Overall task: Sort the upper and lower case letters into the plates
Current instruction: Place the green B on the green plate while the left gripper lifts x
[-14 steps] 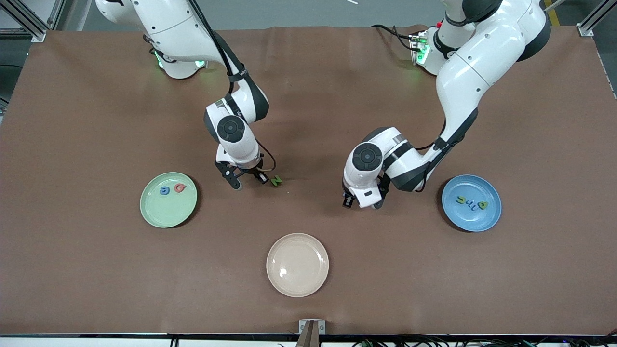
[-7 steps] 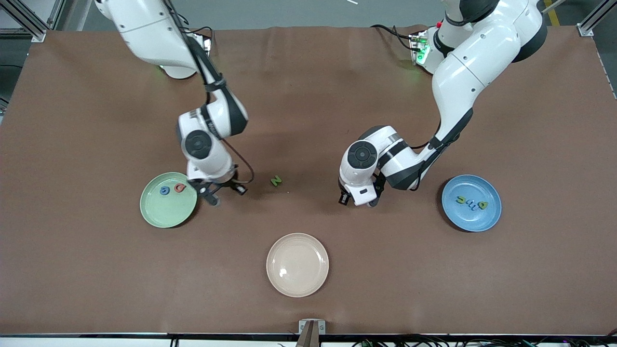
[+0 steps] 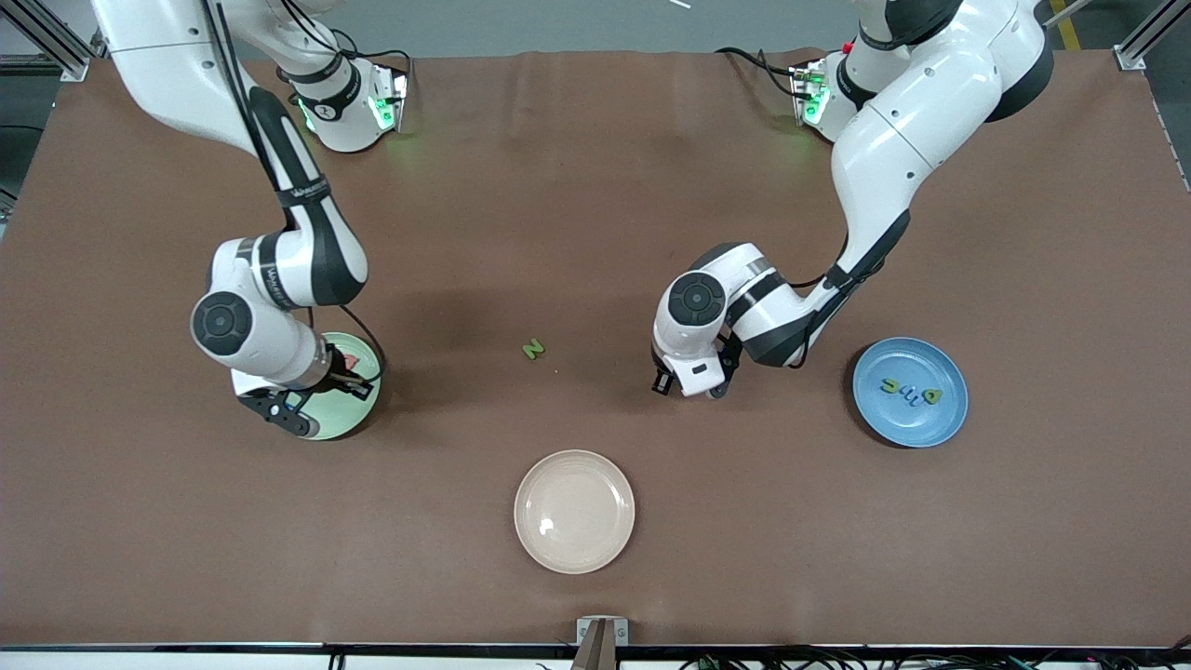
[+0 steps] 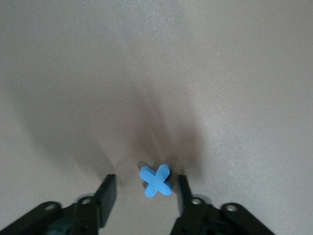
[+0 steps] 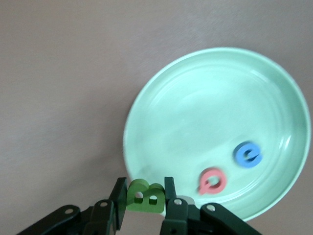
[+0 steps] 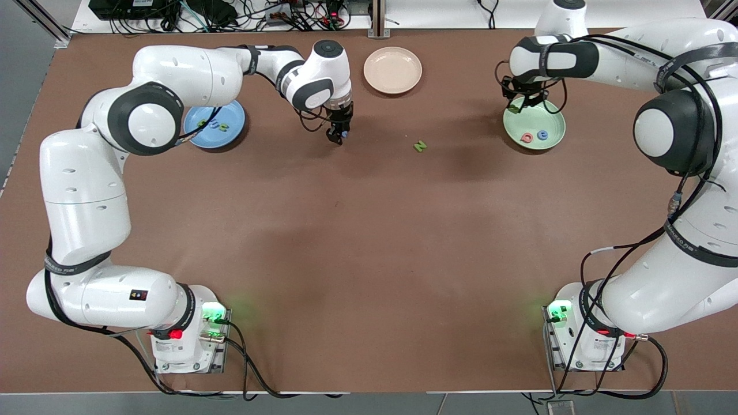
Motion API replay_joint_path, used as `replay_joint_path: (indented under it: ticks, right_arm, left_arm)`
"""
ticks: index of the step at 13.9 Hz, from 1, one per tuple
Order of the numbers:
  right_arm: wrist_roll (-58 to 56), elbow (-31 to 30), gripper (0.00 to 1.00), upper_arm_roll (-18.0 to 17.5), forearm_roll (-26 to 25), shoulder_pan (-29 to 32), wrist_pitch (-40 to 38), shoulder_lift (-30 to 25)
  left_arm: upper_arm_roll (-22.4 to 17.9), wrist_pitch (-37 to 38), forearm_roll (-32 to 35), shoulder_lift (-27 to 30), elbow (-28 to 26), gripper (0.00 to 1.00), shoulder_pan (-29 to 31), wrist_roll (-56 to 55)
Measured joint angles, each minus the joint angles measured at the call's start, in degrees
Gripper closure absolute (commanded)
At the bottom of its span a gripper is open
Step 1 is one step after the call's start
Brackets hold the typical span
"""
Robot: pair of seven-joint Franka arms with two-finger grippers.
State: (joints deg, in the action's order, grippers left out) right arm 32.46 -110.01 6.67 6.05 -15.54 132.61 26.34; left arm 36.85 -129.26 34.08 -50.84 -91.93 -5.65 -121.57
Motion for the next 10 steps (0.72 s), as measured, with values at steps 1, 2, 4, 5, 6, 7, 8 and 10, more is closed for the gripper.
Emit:
replay_joint_path:
  ticks: [1,2,4,5,6,7,8,10]
  right_arm:
    - [-0.78,-0.13,0.98,-0.01,0.00,0.47,0.48,0.50]
    - [-1.12,-0.22,0.98,-0.06,-0.01,0.58,1.24,1.27]
    - [-1.17,-0.28,0.98,-0.35,-0.01,0.58,3.09,3.16]
    - [-1.17,-0.28,0.98,-0.44,-0.01,0.58,3.74,3.93]
    - [-1.17,-0.29,0.98,-0.45,-0.01,0.58,3.99,4.46]
    - [-1.17,-0.30,0.98,-0.43,-0.01,0.64,4.00,4.77]
    - [-1.19,-0.36,0.98,-0.41,-0.01,0.78,3.99,4.94]
    - [-1.64,-0.75,0.97,-0.39,-0.02,1.32,3.99,5.06]
  left_arm:
    - [-0.36,0.00,0.00,0.00,0.01,0.52,-0.10,0.00]
    - [-0.71,-0.19,0.00,0.01,0.15,0.53,-0.12,0.00]
    - [-1.07,-0.19,0.00,0.00,0.38,0.65,-0.12,0.00]
    - [-1.08,-0.19,0.00,0.00,0.39,0.75,-0.12,0.00]
    - [-1.11,-0.33,0.00,0.00,0.50,0.87,-0.13,0.00]
    - [-1.16,-0.43,0.00,0.00,0.74,0.97,-0.13,0.01]
    - [-1.18,-0.42,0.00,0.00,0.77,1.00,-0.13,0.03]
    - [-1.19,-0.42,0.00,0.00,0.81,1.00,-0.13,0.12]
